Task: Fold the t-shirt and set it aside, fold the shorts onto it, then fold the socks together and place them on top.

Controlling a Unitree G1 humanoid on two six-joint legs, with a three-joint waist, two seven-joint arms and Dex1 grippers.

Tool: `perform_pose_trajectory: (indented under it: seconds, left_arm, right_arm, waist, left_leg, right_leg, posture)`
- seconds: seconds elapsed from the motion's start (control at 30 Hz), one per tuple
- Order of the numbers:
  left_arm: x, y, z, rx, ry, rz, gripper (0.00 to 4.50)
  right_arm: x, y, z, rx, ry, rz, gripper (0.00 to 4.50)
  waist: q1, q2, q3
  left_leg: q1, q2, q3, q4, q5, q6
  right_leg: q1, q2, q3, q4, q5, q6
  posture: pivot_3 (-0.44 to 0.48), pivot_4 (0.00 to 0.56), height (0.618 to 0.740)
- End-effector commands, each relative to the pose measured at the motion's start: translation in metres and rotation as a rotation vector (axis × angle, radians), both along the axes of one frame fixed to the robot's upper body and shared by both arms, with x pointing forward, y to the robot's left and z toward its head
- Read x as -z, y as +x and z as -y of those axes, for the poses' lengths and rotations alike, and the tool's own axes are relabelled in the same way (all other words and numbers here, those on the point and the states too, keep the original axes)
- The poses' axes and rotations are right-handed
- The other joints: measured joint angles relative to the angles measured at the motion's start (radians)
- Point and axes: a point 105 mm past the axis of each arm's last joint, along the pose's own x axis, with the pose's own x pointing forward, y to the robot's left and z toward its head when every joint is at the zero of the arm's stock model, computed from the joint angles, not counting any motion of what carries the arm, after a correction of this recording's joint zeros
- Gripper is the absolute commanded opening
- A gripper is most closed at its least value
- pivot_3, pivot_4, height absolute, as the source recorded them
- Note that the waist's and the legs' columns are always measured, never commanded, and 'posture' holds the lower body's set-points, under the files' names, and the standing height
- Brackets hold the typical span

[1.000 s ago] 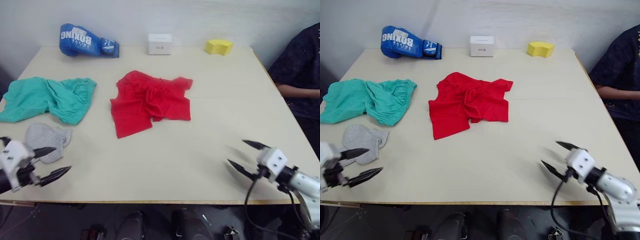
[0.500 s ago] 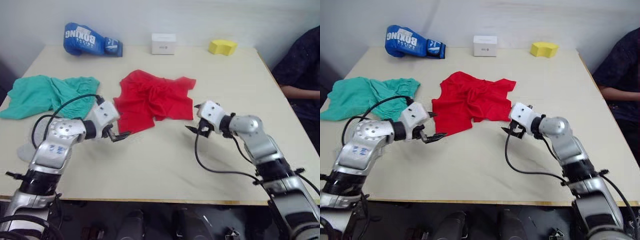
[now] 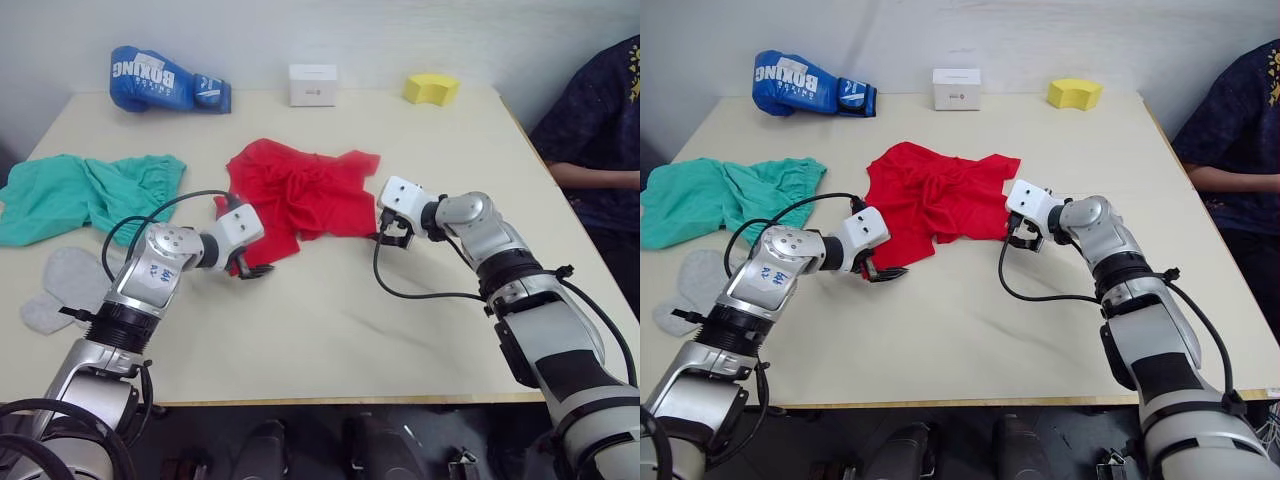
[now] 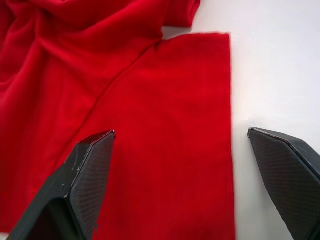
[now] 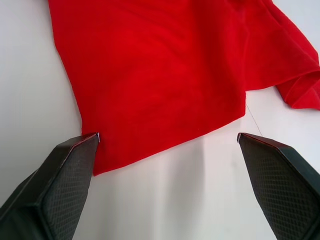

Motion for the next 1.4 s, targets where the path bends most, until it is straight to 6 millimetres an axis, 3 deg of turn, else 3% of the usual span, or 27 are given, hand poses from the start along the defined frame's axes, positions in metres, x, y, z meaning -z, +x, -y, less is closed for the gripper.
perform_pose_trajectory:
  seconds: [0.03, 0.2, 0.33, 0.43, 0.6, 0.67, 0.7, 0.83, 0.87, 0.93, 1.03, 1.23, 1.4]
  left_arm:
    - [0.011, 0.003, -0.046, -0.131, 0.135, 0.017, 4.45]
    - [0.019, 0.018, -0.061, -0.211, 0.151, 0.102, 4.45]
    - [0.028, 0.023, -0.060, -0.215, 0.177, 0.123, 4.50]
    - [0.033, 0.026, -0.065, -0.250, 0.158, 0.123, 3.87]
    - [0.038, 0.028, -0.065, -0.293, 0.073, 0.101, 2.42]
    - [0.036, 0.028, -0.062, -0.286, 0.050, 0.099, 1.77]
    - [0.036, 0.028, -0.060, -0.278, 0.040, 0.096, 1.45]
    - [0.034, 0.026, -0.057, -0.260, 0.019, 0.090, 0.17]
    - [0.033, 0.025, -0.056, -0.261, 0.014, 0.094, 0.02]
    - [0.032, 0.025, -0.054, -0.260, -0.003, 0.098, 0.00]
    - [0.031, 0.025, -0.048, -0.256, -0.028, 0.100, 0.00]
    - [0.027, 0.025, -0.042, -0.252, -0.041, 0.124, 0.00]
    - [0.021, 0.025, -0.043, -0.261, -0.054, 0.145, 0.00]
  right_arm:
    - [0.013, 0.000, -0.002, 0.004, -0.045, -0.013, 4.50]
    - [0.009, 0.010, -0.009, 0.039, -0.095, 0.120, 4.50]
    - [0.012, 0.010, -0.017, 0.020, -0.105, 0.157, 3.56]
    - [0.014, 0.009, -0.025, -0.005, -0.103, 0.165, 2.47]
    - [0.015, 0.007, -0.029, 0.004, -0.050, 0.105, 0.77]
    - [0.005, 0.006, -0.030, -0.019, 0.014, 0.069, 0.04]
    - [-0.003, 0.006, -0.029, -0.030, 0.048, 0.060, 0.00]
    - [-0.027, 0.001, -0.022, -0.076, 0.128, 0.026, 0.00]
    - [-0.031, 0.000, -0.020, -0.083, 0.152, 0.004, 0.17]
    - [-0.029, -0.006, -0.020, -0.110, 0.154, -0.040, 0.62]
    - [-0.013, -0.015, -0.025, -0.149, 0.099, -0.095, 1.63]
    - [0.008, -0.005, -0.025, -0.047, 0.049, -0.035, 3.75]
    - [0.018, 0.004, -0.020, 0.037, -0.010, -0.002, 3.75]
  waist:
    - [-0.007, 0.000, 0.000]
    - [-0.010, 0.000, 0.000]
    - [-0.008, 0.000, -0.001]
    - [-0.008, 0.000, -0.001]
    - [-0.010, 0.000, -0.001]
    - [-0.010, 0.000, -0.001]
    - [-0.010, 0.000, -0.001]
    - [-0.010, 0.000, -0.001]
    - [-0.011, 0.000, -0.001]
    - [-0.012, 0.000, -0.001]
    - [-0.012, 0.000, -0.001]
    - [-0.008, 0.000, -0.001]
    - [-0.010, 0.000, -0.001]
  left_leg:
    - [0.001, 0.000, 0.000, -0.001, 0.000, 0.000]
    - [0.009, 0.002, 0.004, -0.003, -0.001, 0.001]
    - [0.015, 0.002, 0.004, -0.002, 0.000, 0.001]
    - [0.026, 0.002, 0.004, -0.005, 0.000, 0.001]
    - [0.026, 0.002, 0.004, -0.005, 0.000, 0.001]
    - [0.026, 0.003, 0.004, -0.005, 0.000, 0.001]
    - [0.025, 0.003, 0.004, -0.005, 0.000, 0.001]
    - [0.024, 0.003, 0.004, -0.005, -0.001, 0.001]
    - [0.024, 0.003, 0.004, -0.006, -0.001, 0.000]
    - [0.024, 0.003, 0.004, -0.006, -0.001, 0.000]
    - [0.024, 0.004, 0.004, -0.006, -0.002, -0.001]
    - [0.022, 0.005, 0.004, -0.006, -0.002, -0.001]
    - [0.022, 0.005, 0.004, -0.006, -0.002, 0.000]
  right_leg:
    - [0.000, 0.000, 0.000, 0.000, 0.000, 0.000]
    - [0.003, 0.000, 0.001, 0.005, 0.000, 0.000]
    - [0.007, 0.000, 0.001, 0.009, 0.000, -0.001]
    - [0.018, 0.000, 0.001, 0.007, 0.000, -0.001]
    - [0.018, 0.000, 0.001, 0.008, 0.000, -0.001]
    - [0.018, 0.000, 0.001, 0.008, 0.000, -0.001]
    - [0.017, 0.000, 0.001, 0.008, 0.000, -0.001]
    - [0.017, 0.000, 0.000, 0.007, 0.000, -0.001]
    - [0.016, 0.000, 0.000, 0.007, 0.000, -0.001]
    - [0.016, 0.001, 0.001, 0.006, 0.000, -0.001]
    - [0.016, 0.002, 0.001, 0.005, 0.000, -0.001]
    - [0.015, 0.002, 0.000, 0.004, 0.000, -0.001]
    - [0.016, 0.001, 0.000, 0.002, 0.000, -0.001]
  posture:
    - [0.000, 0.150, 0.740]
    - [0.000, 0.150, 0.740]
    - [0.000, 0.150, 0.740]
    - [0.000, 0.150, 0.740]
    - [0.000, 0.150, 0.740]
    - [0.000, 0.150, 0.740]
    - [0.000, 0.150, 0.740]
    - [0.000, 0.150, 0.740]
    - [0.000, 0.150, 0.740]
    - [0.000, 0.150, 0.740]
    - [0.000, 0.150, 0.740]
    - [0.000, 0.150, 0.740]
    - [0.000, 0.150, 0.740]
